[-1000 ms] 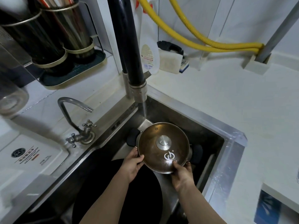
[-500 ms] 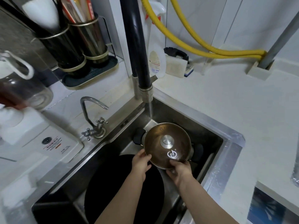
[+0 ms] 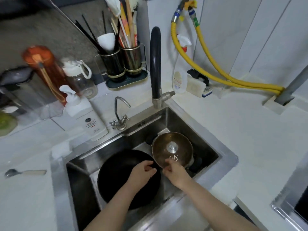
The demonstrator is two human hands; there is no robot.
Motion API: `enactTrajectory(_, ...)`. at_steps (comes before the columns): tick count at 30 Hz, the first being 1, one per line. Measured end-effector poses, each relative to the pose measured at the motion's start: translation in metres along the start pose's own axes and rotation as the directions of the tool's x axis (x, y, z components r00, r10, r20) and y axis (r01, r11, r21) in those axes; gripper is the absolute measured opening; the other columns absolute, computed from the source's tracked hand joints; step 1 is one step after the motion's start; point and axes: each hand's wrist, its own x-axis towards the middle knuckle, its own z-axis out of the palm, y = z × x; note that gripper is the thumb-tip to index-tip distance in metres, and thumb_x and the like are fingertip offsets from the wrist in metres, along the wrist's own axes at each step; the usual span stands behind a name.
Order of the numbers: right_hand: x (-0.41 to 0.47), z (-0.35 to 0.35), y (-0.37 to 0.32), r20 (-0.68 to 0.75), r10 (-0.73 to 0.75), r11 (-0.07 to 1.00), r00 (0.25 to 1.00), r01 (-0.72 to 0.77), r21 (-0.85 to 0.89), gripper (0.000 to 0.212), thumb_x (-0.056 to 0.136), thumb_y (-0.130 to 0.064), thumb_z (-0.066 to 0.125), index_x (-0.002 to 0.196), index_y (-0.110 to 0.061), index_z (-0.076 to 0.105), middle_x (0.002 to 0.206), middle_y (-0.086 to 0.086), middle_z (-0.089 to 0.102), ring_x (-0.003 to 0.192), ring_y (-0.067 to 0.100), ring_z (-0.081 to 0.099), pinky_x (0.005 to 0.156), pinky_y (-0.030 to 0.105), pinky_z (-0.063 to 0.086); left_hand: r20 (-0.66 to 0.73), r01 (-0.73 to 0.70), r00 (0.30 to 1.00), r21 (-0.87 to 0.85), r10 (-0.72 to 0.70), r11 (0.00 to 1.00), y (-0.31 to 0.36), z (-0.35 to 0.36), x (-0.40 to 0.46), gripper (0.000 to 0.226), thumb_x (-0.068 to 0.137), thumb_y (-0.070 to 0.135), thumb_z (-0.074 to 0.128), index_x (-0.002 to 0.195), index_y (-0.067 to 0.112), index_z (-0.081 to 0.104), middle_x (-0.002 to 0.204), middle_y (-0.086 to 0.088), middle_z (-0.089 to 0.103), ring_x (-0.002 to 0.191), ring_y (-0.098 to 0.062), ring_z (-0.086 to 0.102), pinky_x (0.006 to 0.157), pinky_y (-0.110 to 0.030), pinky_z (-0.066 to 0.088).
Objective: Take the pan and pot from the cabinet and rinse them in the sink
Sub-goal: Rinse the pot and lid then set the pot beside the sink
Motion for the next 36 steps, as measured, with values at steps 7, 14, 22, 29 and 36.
enactTrajectory(7, -0.016, -0.042, 0.0, 0.159, -0.083, 0.972, 0.984, 0.115, -0.203, 0.036, 0.094, -0.025, 0.049, 0.127, -0.011, 0.049, 0.123, 0.012, 0.06, 0.115, 0.025, 0.055, 0.092, 0.028, 0.04, -0.172, 0.018, 0.984, -0.171, -0.048, 0.985, 0.036, 0.033, -0.038, 0.029, 0.091, 0.012, 0.06, 0.119, 0.006, 0.059, 0.077, 0.003, 0.063, 0.065, -0.006, 0.056, 0.054, -0.011, 0.041)
enactTrajectory(14, -0.017, -0.076, -0.016, 0.159, -0.166, 0.931, 0.973, 0.208, -0.3, 0.035, 0.096, -0.025, 0.047, 0.125, -0.008, 0.055, 0.123, 0.013, 0.062, 0.116, 0.027, 0.056, 0.099, 0.032, 0.041, -0.245, 0.017, 0.963, -0.343, -0.107, 0.939, 0.06, 0.034, -0.06, 0.025, 0.092, 0.012, 0.058, 0.115, 0.003, 0.06, 0.087, -0.006, 0.062, 0.061, -0.009, 0.055, 0.044, -0.006, 0.039)
enactTrajectory(22, 0.007, -0.119, -0.038, -0.045, -0.188, 0.95, 0.981, 0.17, -0.262, 0.028, 0.096, -0.027, 0.046, 0.111, -0.008, 0.06, 0.109, 0.01, 0.065, 0.106, 0.025, 0.059, 0.094, 0.031, 0.042, -0.204, 0.007, 0.972, -0.479, -0.119, 0.878, 0.067, 0.03, -0.049, 0.009, 0.094, 0.018, 0.054, 0.095, 0.013, 0.062, 0.074, 0.0, 0.063, 0.063, -0.011, 0.057, 0.059, -0.021, 0.042)
enactTrajectory(29, 0.063, -0.148, -0.043, -0.033, -0.202, 0.953, 0.979, 0.189, -0.238, 0.027, 0.097, -0.025, 0.047, 0.112, -0.008, 0.061, 0.112, 0.014, 0.065, 0.104, 0.026, 0.06, 0.095, 0.034, 0.044, -0.229, 0.036, 0.959, -0.494, -0.169, 0.869, 0.066, 0.046, -0.028, 0.011, 0.095, 0.017, 0.053, 0.095, 0.011, 0.062, 0.076, 0.0, 0.063, 0.062, -0.009, 0.056, 0.054, -0.016, 0.043)
enactTrajectory(36, 0.131, -0.161, -0.04, -0.023, -0.177, 0.971, 0.984, 0.171, -0.169, 0.039, 0.094, -0.028, 0.051, 0.126, -0.005, 0.05, 0.122, 0.016, 0.06, 0.109, 0.03, 0.058, 0.099, 0.039, 0.043, -0.26, 0.083, 0.931, -0.528, -0.255, 0.845, 0.071, 0.067, 0.042, 0.01, 0.092, 0.009, 0.058, 0.101, 0.007, 0.06, 0.075, -0.001, 0.059, 0.057, -0.009, 0.053, 0.047, -0.009, 0.043)
